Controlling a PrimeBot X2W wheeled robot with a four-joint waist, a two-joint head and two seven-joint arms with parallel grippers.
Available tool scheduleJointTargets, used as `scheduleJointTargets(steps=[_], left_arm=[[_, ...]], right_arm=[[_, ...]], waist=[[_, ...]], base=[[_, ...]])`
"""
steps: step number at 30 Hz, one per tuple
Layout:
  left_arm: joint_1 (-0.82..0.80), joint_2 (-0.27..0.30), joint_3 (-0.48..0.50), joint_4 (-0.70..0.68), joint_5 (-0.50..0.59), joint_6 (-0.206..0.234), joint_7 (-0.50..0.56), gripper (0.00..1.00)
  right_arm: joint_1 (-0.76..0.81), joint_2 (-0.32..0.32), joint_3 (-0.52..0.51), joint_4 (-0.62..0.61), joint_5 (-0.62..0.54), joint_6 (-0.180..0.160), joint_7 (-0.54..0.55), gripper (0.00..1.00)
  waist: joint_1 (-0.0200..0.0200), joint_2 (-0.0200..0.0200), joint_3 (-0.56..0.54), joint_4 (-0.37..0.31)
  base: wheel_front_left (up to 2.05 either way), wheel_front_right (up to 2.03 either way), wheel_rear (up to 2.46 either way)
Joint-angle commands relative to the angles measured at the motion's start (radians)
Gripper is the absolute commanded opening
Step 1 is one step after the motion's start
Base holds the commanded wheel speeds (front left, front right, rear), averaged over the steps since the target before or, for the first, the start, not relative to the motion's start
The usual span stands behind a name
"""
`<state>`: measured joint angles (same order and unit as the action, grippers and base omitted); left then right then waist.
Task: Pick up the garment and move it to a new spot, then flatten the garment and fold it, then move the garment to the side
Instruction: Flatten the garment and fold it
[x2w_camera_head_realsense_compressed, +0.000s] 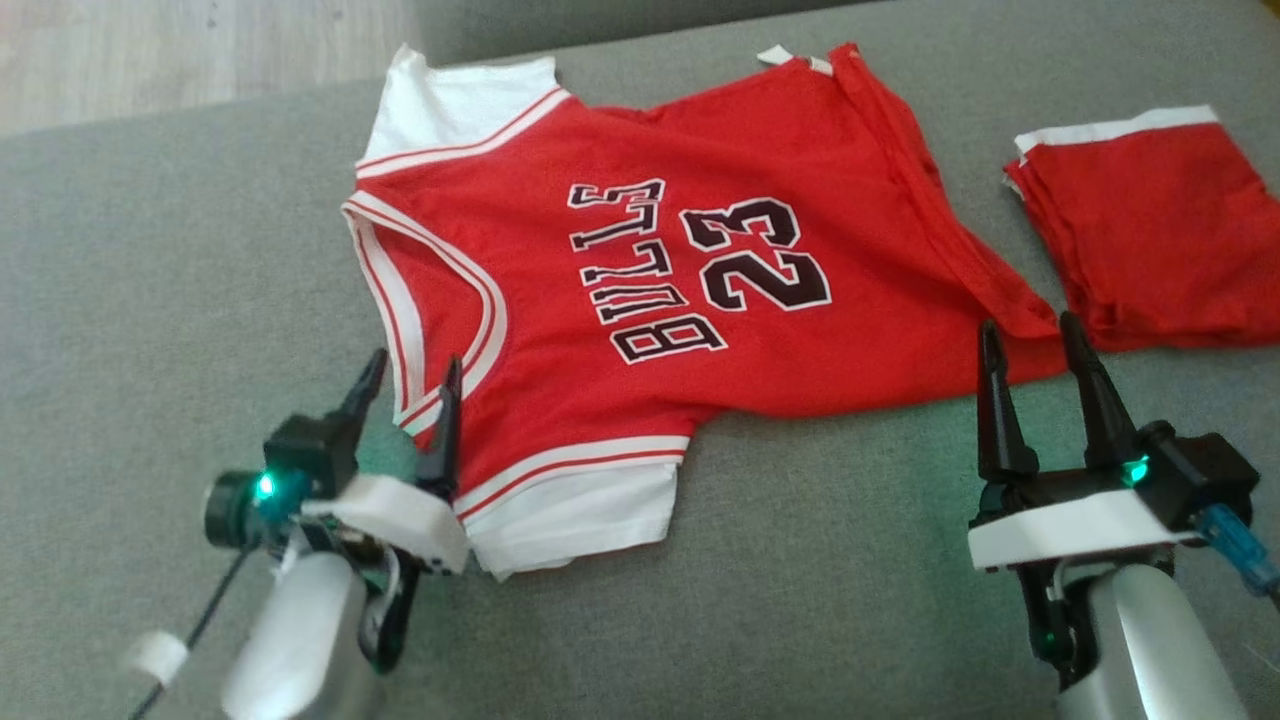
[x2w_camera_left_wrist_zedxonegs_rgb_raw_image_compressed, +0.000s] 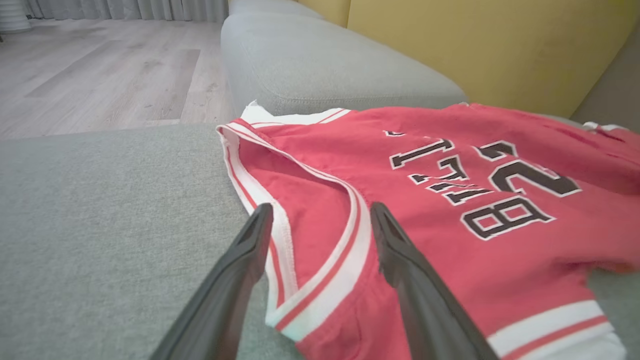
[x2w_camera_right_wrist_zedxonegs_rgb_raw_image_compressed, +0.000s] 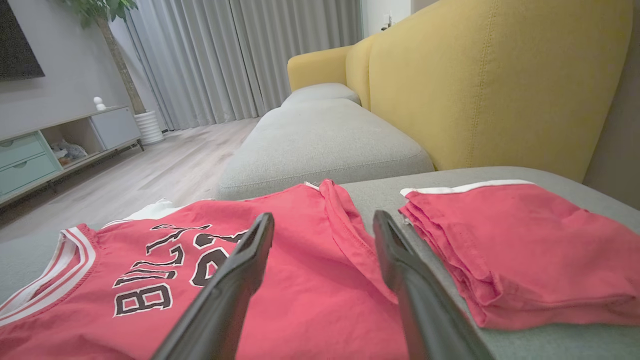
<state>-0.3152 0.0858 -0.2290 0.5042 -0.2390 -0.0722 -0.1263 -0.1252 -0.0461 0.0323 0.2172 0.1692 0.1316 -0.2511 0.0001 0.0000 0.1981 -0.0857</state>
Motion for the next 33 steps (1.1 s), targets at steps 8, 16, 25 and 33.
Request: scheduleJointTargets(steps=[8, 16, 25, 33], left_arm=[[-0.127, 0.073, 0.03, 0.09, 0.023, 0.031, 0.138, 1.0], [-0.171, 0.103, 0.018, 0.151, 0.002, 0.003, 0.254, 0.14], [-0.302, 0.176, 0.008, 0.094, 0.0, -0.036, 0.165, 0.0], [-0.481, 0.265, -0.028, 0.156, 0.024, -0.051, 0.162, 0.0]], right_arm=[[-0.048, -0.004, 0.047, -0.035, 0.019, -0.001, -0.011, 1.0], [-0.052, -0.004, 0.058, -0.036, 0.032, -0.001, -0.011, 1.0], [-0.07, -0.004, 0.074, -0.039, 0.042, -0.001, -0.011, 1.0], [-0.099, -0.004, 0.101, -0.041, 0.052, -0.001, -0.011, 1.0]], waist=[[-0.0001, 0.0, 0.048, -0.038], [-0.0001, 0.0, 0.066, -0.063], [-0.0001, 0.0, 0.096, -0.089], [-0.0001, 0.0, 0.138, -0.121]], base=[[0.0, 0.0, 0.0], [0.0, 0.0, 0.0], [0.0, 0.0, 0.0], [0.0, 0.0, 0.0]])
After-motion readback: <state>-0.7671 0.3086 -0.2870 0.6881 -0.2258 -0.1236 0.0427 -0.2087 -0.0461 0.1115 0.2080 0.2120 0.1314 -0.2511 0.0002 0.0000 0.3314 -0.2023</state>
